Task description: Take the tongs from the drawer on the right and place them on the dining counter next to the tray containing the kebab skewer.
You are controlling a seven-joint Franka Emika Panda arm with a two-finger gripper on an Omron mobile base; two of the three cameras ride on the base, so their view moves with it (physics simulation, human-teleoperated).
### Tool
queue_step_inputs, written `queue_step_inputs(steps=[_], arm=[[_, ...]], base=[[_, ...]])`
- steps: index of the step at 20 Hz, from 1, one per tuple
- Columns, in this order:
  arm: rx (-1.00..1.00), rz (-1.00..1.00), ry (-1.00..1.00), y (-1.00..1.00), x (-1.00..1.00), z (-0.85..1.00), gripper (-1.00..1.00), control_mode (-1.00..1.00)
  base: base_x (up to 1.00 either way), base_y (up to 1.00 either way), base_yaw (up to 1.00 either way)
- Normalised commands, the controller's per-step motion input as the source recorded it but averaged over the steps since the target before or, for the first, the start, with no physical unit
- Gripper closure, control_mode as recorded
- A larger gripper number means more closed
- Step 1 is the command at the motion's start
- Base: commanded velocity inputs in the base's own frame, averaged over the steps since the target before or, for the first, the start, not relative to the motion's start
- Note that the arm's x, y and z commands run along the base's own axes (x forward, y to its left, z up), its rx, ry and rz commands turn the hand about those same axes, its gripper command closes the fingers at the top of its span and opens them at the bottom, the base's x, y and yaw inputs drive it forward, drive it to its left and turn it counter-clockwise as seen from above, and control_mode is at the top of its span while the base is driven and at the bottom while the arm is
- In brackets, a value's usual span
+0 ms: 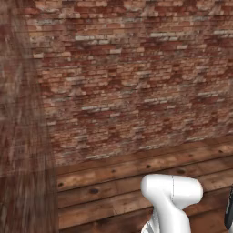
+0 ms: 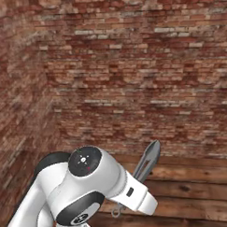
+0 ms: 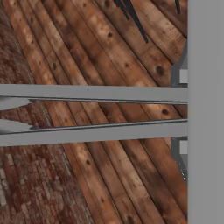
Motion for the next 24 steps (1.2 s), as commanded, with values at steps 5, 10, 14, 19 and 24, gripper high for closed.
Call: queue_step_inputs(steps=[5, 10, 14, 19, 24], arm=[[0.00, 0.00, 0.00, 0.00, 0.00, 0.00, 1.00, 1.00], [0.00, 0.00, 0.00, 0.00, 0.00, 0.00, 1.00, 1.00], [0.00, 0.00, 0.00, 0.00, 0.00, 0.00, 1.00, 1.00], [0.00, 0.00, 0.00, 0.00, 0.00, 0.00, 1.00, 1.00], [0.00, 0.00, 0.00, 0.00, 0.00, 0.00, 1.00, 1.00]], base=[[0.49, 0.00, -0.78], [0.44, 0.00, -0.82], [0.46, 0.00, -0.83], [0.61, 0.07, -0.77], [0.61, 0.27, -0.74]])
